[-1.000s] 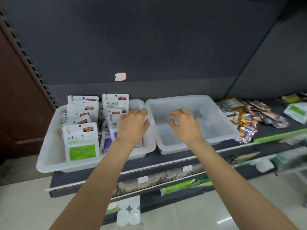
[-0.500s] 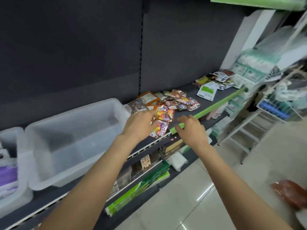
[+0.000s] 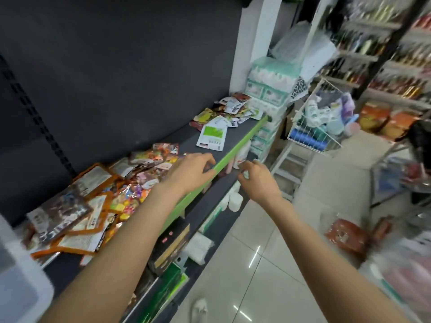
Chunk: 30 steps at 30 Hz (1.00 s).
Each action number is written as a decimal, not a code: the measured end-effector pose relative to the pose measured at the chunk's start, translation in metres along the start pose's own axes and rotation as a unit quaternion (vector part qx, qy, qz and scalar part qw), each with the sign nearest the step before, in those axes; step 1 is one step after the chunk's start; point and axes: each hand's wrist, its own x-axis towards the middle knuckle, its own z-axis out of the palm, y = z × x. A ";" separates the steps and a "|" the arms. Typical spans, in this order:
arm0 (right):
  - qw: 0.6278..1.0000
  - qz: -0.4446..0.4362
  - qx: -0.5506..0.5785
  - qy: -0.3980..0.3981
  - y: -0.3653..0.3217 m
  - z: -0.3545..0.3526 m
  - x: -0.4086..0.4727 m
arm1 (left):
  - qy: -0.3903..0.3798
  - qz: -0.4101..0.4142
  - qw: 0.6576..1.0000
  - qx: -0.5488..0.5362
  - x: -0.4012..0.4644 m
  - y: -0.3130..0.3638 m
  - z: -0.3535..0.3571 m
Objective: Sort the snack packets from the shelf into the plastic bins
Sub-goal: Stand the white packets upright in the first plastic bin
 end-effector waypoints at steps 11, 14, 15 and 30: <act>1.000 0.006 0.001 -0.011 0.057 -0.014 0.179 | -0.007 -0.044 0.999 -0.025 0.185 -0.033 0.014; 1.000 0.003 0.002 -0.022 0.071 -0.008 0.225 | -0.001 -0.068 0.998 -0.014 0.219 -0.046 0.019; 1.000 -0.005 0.001 -0.026 0.075 -0.007 0.242 | 0.003 -0.079 0.997 -0.014 0.230 -0.049 0.022; 0.969 -0.200 0.006 -0.145 0.124 0.022 0.478 | 0.004 -0.290 0.956 -0.040 0.370 -0.082 0.088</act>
